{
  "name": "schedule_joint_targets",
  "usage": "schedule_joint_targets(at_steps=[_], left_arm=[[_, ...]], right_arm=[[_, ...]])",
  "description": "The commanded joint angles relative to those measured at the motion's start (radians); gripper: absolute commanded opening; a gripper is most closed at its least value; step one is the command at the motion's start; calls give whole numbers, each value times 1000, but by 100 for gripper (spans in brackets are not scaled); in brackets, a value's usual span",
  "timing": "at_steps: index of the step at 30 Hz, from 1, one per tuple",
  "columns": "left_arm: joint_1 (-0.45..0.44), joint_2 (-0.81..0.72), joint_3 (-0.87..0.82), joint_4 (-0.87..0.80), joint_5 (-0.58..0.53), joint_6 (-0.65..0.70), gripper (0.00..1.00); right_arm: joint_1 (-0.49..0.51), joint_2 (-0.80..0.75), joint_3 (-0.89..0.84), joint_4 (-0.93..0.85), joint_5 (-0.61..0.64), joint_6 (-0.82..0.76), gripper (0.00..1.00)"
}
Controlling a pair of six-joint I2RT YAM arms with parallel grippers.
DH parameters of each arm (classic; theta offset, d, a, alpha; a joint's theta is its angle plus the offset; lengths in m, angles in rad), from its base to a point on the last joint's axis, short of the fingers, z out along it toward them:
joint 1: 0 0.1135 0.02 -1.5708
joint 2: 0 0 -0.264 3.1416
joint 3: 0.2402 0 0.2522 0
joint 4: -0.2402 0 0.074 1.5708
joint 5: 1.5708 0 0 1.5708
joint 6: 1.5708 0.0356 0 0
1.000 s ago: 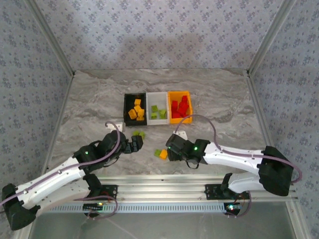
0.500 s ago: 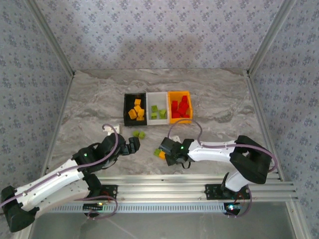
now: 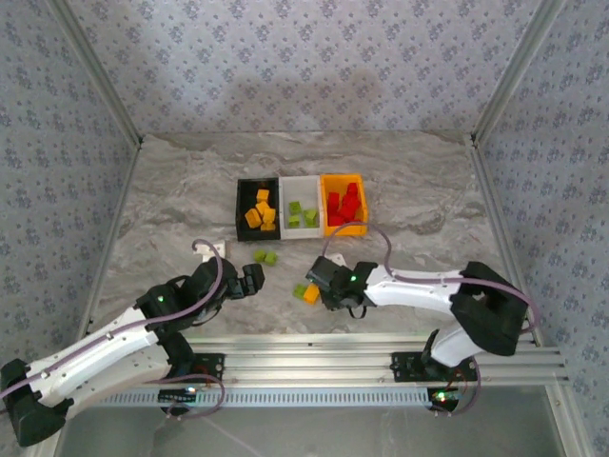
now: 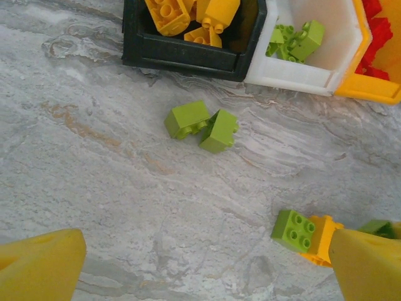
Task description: Sort the legos into containers by color
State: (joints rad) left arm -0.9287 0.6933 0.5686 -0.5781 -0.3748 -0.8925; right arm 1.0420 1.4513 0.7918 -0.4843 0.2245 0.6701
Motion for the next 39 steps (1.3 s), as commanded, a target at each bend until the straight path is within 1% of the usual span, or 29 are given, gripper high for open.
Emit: schedule_joint_targets(at_steps=[1, 4, 7, 10, 12, 18, 22, 24, 25, 26, 27, 28, 29, 31, 35, 39], left_arm=[[7, -14, -14, -33, -27, -14, 99], [8, -15, -31, -18, -20, -19, 99], [8, -15, -35, -7, -13, -23, 99], [8, -14, -32, -13, -11, -28, 99], [8, -14, -33, -14, -7, -33, 100], [11, 0, -42, -11, 22, -43, 99], [11, 2, -49, -12, 36, -54, 100], [12, 1, -47, -15, 39, -54, 99], [11, 1, -44, -19, 38, -56, 100], [11, 0, -41, -24, 35, -54, 99], [11, 0, -37, -28, 34, -49, 100], [11, 2, -32, -34, 30, -44, 99], [11, 2, -28, -39, 27, -42, 99], [11, 0, -17, -45, 24, -34, 99], [13, -2, -3, -51, 20, -23, 99], [13, 0, 14, -52, 6, -7, 99]], right_arm=[[-23, -81, 85, -40, 21, -72, 27], [-80, -33, 195, -25, 9, -118, 27], [-154, 86, 317, -2, 11, -150, 27], [-237, 226, 466, 18, -13, -169, 27], [-278, 319, 567, -1, -10, -188, 27], [-349, 532, 821, -73, -18, -225, 27], [-381, 615, 908, -141, 5, -198, 28], [-389, 631, 919, -149, 12, -188, 31], [-392, 638, 923, -148, 8, -181, 35], [-394, 642, 928, -149, 1, -176, 41], [-394, 643, 934, -151, -7, -174, 51], [-393, 640, 942, -151, -5, -172, 58], [-390, 633, 946, -153, -4, -173, 62], [-384, 606, 954, -156, 0, -174, 65], [-364, 512, 929, -139, 33, -174, 68], [-321, 358, 820, -67, 47, -155, 69]])
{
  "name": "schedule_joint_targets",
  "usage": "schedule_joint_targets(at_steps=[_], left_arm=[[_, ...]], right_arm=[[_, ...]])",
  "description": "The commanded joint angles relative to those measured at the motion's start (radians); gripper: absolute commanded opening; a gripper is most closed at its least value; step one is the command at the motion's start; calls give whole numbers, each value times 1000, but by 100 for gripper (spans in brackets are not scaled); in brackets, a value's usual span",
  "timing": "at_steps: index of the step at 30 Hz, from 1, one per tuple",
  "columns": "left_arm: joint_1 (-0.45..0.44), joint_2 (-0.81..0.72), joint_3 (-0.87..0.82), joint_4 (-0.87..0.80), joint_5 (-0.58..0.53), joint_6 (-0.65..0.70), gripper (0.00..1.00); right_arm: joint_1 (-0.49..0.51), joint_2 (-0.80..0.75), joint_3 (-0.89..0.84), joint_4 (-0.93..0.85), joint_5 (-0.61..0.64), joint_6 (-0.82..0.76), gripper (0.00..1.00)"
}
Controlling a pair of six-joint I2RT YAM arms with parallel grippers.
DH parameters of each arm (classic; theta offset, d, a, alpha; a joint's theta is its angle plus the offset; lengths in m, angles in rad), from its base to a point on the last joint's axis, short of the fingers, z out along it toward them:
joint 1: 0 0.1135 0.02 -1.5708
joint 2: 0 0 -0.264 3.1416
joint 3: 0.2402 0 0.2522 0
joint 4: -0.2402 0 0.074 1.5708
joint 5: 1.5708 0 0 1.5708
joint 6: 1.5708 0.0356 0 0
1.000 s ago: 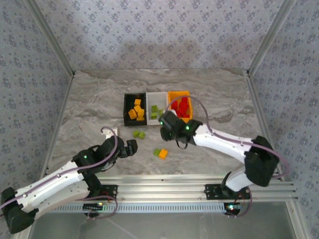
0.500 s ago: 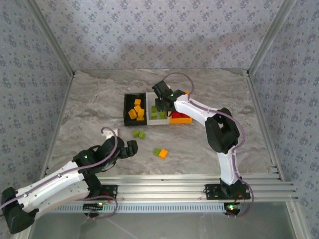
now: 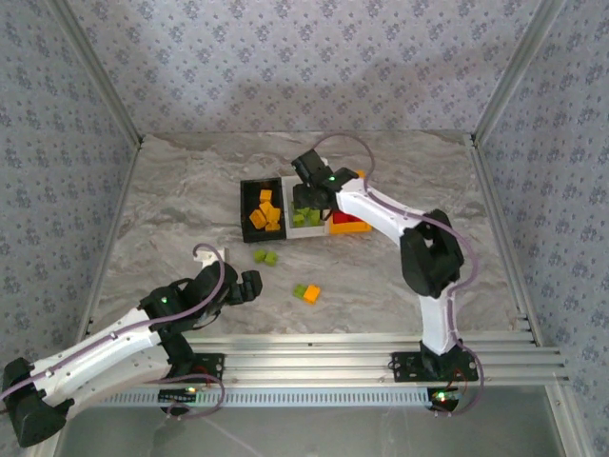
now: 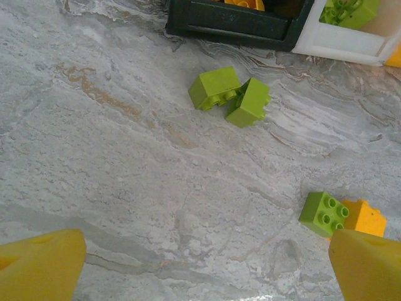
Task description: Sort the legos into containers by color
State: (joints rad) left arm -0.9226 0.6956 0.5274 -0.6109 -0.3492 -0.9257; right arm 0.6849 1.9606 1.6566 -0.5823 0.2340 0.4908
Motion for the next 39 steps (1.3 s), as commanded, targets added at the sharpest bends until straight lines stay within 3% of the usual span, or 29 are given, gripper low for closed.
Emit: schedule_joint_targets(at_steps=[1, 11, 16, 19, 29, 35, 39], left_arm=[[8, -1, 60, -18, -22, 33, 99], [41, 100, 97, 40, 17, 132, 100], [103, 276, 122, 147, 139, 213, 96], [109, 415, 150, 214, 147, 258, 90], [158, 719, 231, 438, 175, 344, 81], [158, 837, 270, 448, 107, 344, 67], [158, 869, 265, 456, 74, 361, 64]], right_arm=[[51, -197, -79, 48, 41, 31, 69], [203, -611, -550, 152, 45, 112, 69], [232, -732, -756, 144, 41, 199, 69], [235, -783, -841, 140, 54, 242, 69], [234, -899, -948, 119, 78, 300, 69], [233, -929, -946, 107, 88, 298, 69], [232, -948, -946, 103, 90, 295, 70]])
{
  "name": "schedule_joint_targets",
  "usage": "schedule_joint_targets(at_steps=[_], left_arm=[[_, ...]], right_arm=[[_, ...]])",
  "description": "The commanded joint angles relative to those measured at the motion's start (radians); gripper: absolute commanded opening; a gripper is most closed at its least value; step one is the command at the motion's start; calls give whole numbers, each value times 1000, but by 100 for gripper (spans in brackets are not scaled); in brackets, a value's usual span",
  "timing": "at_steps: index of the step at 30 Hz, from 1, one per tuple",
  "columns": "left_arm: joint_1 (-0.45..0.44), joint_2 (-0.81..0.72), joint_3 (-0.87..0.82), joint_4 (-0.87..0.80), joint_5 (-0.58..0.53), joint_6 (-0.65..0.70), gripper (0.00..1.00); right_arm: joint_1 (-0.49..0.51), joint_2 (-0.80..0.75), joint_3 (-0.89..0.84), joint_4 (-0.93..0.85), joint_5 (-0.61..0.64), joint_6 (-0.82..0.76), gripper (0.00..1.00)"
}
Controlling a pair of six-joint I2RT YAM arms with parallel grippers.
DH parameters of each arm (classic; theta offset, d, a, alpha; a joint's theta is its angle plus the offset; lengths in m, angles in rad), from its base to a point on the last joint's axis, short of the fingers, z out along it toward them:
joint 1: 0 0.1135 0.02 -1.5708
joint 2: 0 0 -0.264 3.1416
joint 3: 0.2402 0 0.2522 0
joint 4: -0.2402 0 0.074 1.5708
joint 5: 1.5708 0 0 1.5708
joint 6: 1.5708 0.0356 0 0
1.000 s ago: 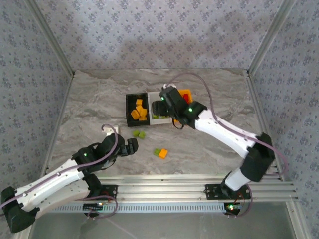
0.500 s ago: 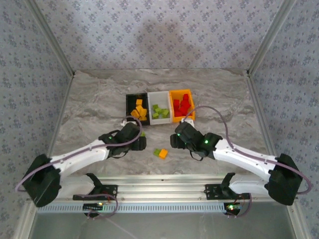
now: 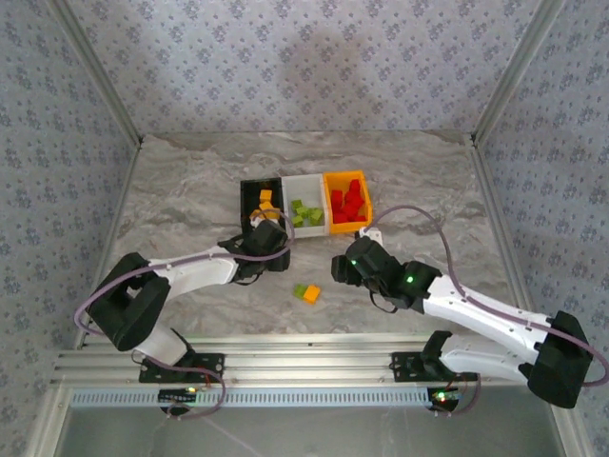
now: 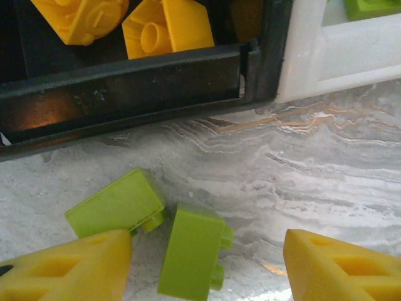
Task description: Sort the legos into containers by color
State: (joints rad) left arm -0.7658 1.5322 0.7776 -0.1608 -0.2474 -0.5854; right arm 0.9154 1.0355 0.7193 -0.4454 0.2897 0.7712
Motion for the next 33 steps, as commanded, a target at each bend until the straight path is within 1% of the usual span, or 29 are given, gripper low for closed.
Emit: schedule_joint_targets(at_steps=[1, 6, 11, 16, 20, 22, 25, 27, 30, 33], left_arm=[[2, 42, 17, 6, -25, 24, 62], [-3, 56, 3, 3, -21, 19, 46], [-16, 30, -27, -22, -13, 15, 37], [-29, -24, -77, -45, -26, -3, 24], [-53, -117, -103, -90, -24, -21, 19], [-72, -186, -97, -130, -23, -35, 18], [-87, -285, -58, -187, -16, -45, 17], [-82, -312, -8, -200, -4, -36, 18], [-50, -261, 109, -177, 47, -1, 20], [-23, -124, 260, -155, 76, 47, 19]], right_arm=[[-1, -27, -10, -34, 34, 14, 70], [-4, -37, -12, -37, 40, 16, 70], [-9, -40, -14, -35, 40, 17, 70], [-12, -44, -19, -29, 42, 19, 70], [-15, -49, -20, -29, 45, 21, 70], [-17, -52, -23, -33, 46, 24, 70], [-19, -59, -30, -32, 46, 29, 70], [-21, -60, -37, -27, 45, 30, 70], [-30, -53, -44, -21, 42, 37, 70], [-38, -48, -51, -13, 37, 42, 70]])
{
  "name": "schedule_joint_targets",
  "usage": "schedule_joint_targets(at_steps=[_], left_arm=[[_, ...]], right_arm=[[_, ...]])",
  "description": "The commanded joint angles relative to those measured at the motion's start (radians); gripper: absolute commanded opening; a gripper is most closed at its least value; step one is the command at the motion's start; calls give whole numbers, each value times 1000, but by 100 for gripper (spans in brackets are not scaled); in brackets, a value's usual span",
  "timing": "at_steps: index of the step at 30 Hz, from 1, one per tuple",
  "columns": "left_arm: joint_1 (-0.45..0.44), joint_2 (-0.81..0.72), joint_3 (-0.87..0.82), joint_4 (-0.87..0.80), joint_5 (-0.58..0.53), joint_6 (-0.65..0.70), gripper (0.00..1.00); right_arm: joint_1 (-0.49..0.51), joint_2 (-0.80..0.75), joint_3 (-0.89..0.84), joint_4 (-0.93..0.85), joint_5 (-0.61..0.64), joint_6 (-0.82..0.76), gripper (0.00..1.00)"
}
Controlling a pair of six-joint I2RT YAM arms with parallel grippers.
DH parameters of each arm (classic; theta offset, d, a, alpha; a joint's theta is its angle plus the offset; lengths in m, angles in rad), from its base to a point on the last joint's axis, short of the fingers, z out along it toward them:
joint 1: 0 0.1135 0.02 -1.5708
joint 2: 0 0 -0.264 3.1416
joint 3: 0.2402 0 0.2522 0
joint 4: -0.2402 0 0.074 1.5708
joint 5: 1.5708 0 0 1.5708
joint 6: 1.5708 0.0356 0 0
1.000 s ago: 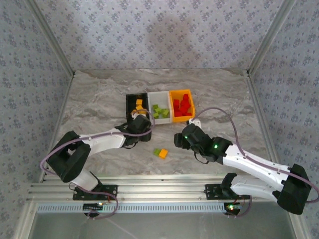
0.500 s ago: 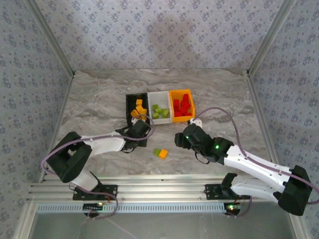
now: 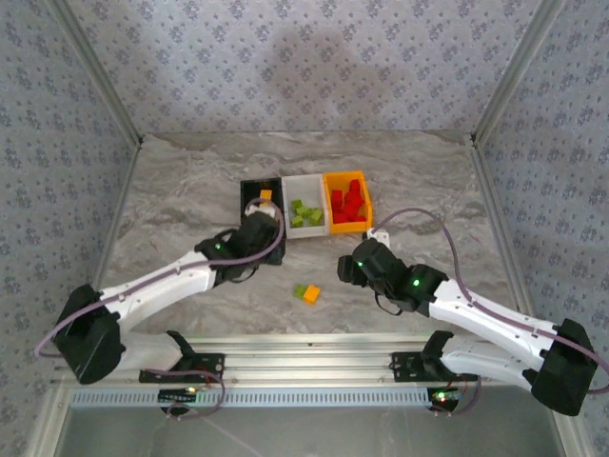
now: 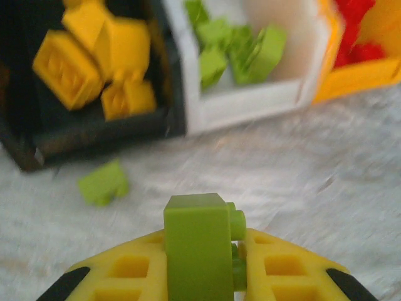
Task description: Sort the legos into containers by color
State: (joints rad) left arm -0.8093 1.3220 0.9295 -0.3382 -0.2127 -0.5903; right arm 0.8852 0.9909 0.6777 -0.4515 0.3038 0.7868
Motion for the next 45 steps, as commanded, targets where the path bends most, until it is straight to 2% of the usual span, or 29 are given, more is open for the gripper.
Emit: schedule_joint_targets(at_steps=[1, 7, 11, 15, 17, 19, 24, 27, 29, 32, 36, 40, 45], left_arm=[[31, 146, 165, 23, 45, 73, 20], [98, 463, 470, -20, 49, 132, 19], [128, 597, 599, -44, 38, 145, 21], [134, 651, 678, -65, 51, 147, 49], [133, 637, 686, -67, 72, 143, 58], [128, 588, 657, -50, 91, 132, 67], [85, 371, 438, 26, 122, 96, 79], [39, 231, 286, 28, 119, 79, 83], [2, 131, 167, 31, 122, 64, 91], [-59, 21, 22, 28, 145, 34, 96], [-158, -53, -106, 56, 176, -18, 95], [-278, -43, -134, 79, 161, -46, 89], [-308, 32, -140, 78, 140, -55, 78]], right_arm=[[-8, -4, -14, -9, 22, 28, 70], [-17, -15, -23, -34, 32, 41, 70], [-20, -26, -24, -44, 29, 45, 70], [-21, -31, -21, -56, 23, 47, 70], [-22, -31, -23, -57, 19, 49, 70], [-25, -31, -25, -59, 14, 50, 70], [-27, -37, -32, -62, 5, 51, 70], [-32, -35, -34, -52, -2, 51, 70], [-38, -32, -36, -42, -8, 48, 70], [-46, -25, -40, -36, -15, 43, 70], [-58, -25, -50, -33, -19, 47, 70], [-70, -42, -60, -44, -26, 50, 70], [-79, -81, -66, -68, -26, 53, 70]])
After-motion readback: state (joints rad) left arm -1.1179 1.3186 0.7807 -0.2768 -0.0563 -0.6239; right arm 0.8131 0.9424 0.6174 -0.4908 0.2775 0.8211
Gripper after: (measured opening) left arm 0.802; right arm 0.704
